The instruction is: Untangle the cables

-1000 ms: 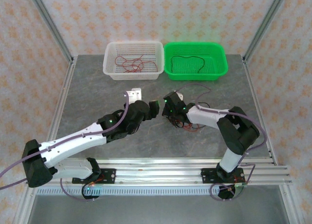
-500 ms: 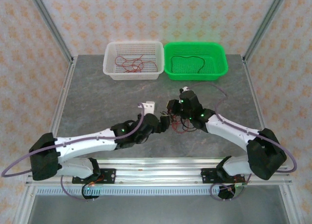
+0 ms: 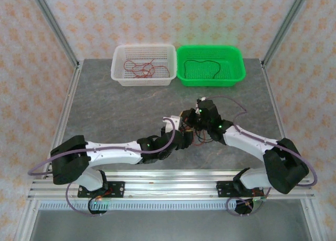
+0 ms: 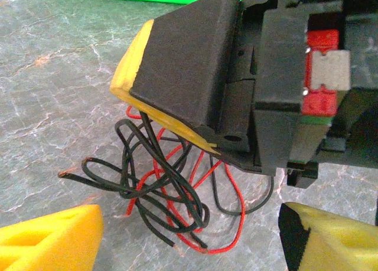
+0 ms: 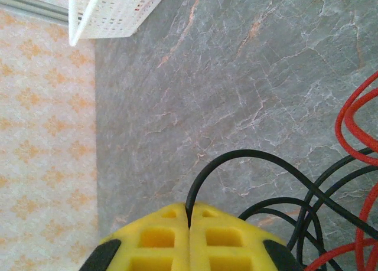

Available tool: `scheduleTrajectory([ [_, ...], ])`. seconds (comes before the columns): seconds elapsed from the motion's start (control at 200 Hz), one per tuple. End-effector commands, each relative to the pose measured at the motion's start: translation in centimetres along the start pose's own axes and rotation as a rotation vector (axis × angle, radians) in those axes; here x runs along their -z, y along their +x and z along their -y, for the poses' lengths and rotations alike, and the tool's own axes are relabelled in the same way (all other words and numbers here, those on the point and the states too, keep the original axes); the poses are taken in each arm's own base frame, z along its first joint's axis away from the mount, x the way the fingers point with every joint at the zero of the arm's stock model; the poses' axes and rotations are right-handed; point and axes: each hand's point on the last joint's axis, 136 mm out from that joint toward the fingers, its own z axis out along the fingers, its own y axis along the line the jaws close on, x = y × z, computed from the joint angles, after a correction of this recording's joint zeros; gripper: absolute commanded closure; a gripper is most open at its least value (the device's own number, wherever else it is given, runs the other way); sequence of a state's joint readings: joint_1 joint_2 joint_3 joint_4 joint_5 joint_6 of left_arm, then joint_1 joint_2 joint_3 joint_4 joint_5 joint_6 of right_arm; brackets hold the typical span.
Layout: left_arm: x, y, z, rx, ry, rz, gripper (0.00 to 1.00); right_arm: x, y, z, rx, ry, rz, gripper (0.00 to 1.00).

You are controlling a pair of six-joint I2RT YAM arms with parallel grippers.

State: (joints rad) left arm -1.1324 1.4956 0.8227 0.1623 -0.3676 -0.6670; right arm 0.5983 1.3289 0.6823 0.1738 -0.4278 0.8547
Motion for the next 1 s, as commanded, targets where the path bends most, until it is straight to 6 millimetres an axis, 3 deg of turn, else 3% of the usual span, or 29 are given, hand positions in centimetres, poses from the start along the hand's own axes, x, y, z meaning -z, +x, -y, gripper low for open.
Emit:
scheduleTrajectory([
  [0.0,-0.6,-0.2,-0.6,-0.022,-0.023,0.071,0.22,1.0,-1.1,-2.1,-0.024,-0.062,0.033,1.00],
  [0.19,-1.7,0.0,-1.4,-0.090,-0.068,0.115,0.26,1.6,-1.4,-2.7,-0.040,-0.065,0.038,1.00],
  [0.325,-2.7,-0.4,-3.0,-0.079,-0.142,0.150,0.34,2.1,-1.4,-3.1,-0.054,-0.076,0.038,1.00],
  [0.711,-4.5,-1.6,-13.0,0.132,-0.339,0.215,0.43,5.2,-1.2,-3.8,-0.065,-0.087,0.056,1.00],
  [0.996,-5.3,-1.8,-17.3,0.199,-0.420,0.222,0.43,6.9,-0.6,-3.4,-0.067,-0.077,0.064,1.00],
])
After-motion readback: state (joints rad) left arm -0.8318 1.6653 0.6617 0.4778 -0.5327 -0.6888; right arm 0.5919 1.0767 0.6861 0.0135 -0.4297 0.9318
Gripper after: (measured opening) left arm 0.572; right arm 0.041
